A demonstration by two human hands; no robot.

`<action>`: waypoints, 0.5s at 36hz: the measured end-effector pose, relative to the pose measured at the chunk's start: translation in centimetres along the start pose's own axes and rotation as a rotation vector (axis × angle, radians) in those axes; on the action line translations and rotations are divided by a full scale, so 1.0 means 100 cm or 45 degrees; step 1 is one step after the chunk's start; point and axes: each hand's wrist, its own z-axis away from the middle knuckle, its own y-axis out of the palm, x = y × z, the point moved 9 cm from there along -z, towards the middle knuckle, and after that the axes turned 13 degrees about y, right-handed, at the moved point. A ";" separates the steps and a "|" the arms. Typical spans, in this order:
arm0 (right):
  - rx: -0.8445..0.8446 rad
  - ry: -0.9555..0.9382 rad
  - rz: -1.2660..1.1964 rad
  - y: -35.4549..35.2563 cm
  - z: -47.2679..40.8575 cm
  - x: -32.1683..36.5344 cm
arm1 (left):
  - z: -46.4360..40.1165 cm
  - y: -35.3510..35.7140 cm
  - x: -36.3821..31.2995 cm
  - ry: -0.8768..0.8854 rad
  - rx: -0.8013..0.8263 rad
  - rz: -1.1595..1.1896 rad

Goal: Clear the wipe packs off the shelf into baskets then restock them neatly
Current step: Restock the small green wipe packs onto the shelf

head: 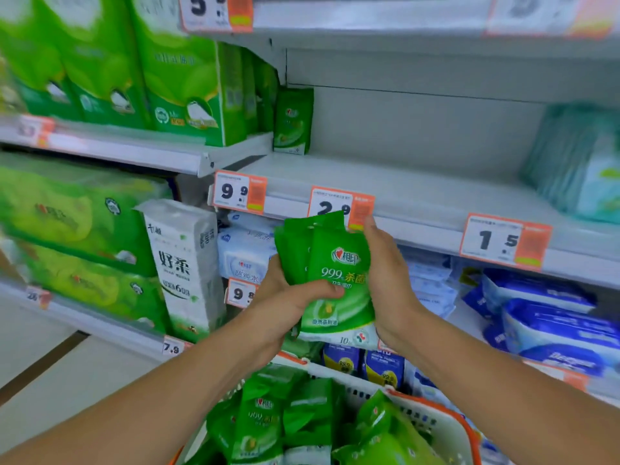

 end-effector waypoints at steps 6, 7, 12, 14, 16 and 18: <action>0.565 0.259 0.068 0.036 0.026 -0.009 | -0.005 0.001 -0.015 -0.146 -0.061 0.264; 0.598 0.259 0.101 0.038 0.025 -0.010 | -0.007 0.001 -0.017 -0.141 -0.006 0.255; 0.643 0.092 0.080 0.038 0.028 0.024 | -0.042 -0.007 -0.050 -0.054 0.038 -0.082; 0.624 0.029 0.048 0.040 0.026 0.050 | -0.052 -0.012 -0.083 0.122 0.107 -0.280; 0.561 0.008 0.014 0.043 0.011 0.078 | -0.069 -0.037 -0.122 0.469 0.017 -0.636; 0.482 -0.037 0.025 0.050 -0.013 0.111 | -0.088 -0.060 -0.146 0.711 -0.044 -1.193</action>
